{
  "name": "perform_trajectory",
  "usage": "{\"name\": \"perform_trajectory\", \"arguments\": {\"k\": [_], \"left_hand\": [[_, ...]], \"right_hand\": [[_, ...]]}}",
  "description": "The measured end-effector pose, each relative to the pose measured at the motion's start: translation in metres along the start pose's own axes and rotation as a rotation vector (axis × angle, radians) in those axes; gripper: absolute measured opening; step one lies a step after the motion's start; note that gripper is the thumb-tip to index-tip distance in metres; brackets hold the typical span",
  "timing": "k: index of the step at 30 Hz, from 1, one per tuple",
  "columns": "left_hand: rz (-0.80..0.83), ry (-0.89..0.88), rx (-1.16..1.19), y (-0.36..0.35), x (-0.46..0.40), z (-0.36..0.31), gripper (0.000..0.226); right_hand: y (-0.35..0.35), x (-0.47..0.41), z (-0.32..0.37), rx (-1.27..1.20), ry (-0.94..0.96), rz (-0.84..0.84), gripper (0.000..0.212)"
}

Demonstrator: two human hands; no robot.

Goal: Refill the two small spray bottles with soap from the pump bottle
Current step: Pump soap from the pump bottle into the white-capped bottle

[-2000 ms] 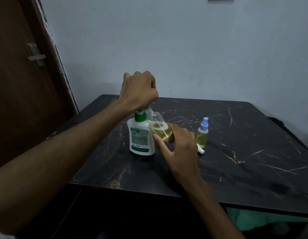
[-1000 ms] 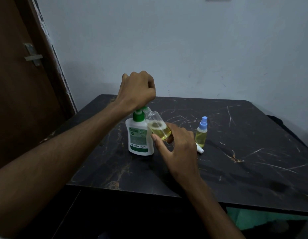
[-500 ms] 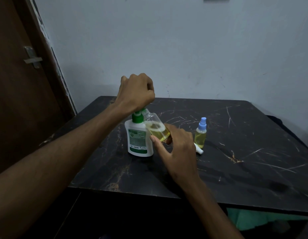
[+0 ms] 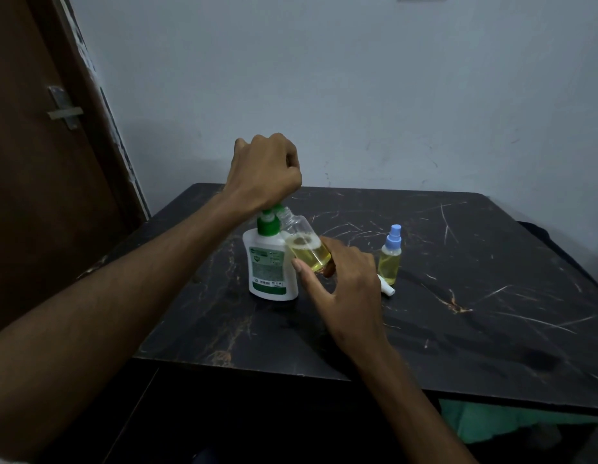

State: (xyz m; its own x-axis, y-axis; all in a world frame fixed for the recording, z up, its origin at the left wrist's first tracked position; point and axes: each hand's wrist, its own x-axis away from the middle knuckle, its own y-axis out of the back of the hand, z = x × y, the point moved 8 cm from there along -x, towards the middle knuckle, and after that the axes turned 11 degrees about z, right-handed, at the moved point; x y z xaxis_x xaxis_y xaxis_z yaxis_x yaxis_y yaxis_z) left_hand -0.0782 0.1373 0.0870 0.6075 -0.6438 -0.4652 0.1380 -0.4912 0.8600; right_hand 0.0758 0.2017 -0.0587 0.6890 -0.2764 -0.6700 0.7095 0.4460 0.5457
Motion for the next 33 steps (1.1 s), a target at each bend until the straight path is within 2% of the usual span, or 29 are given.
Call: {"name": "perform_trajectory", "arguments": {"k": [17,26,33], "left_hand": [[0.11,-0.022,0.026,-0.009,0.002,-0.004,0.029],[0.092,-0.038,-0.036,-0.006,-0.004,-0.006,0.024],[0.077,-0.055,-0.052,-0.005,-0.004,-0.01,0.034]], "right_hand": [[-0.002,-0.001,-0.001,-0.007,-0.011,0.025,0.045],[0.001,0.0,0.0,-0.011,-0.006,0.006,0.044],[0.001,0.0,0.0,-0.019,-0.004,0.007,0.043]]}}
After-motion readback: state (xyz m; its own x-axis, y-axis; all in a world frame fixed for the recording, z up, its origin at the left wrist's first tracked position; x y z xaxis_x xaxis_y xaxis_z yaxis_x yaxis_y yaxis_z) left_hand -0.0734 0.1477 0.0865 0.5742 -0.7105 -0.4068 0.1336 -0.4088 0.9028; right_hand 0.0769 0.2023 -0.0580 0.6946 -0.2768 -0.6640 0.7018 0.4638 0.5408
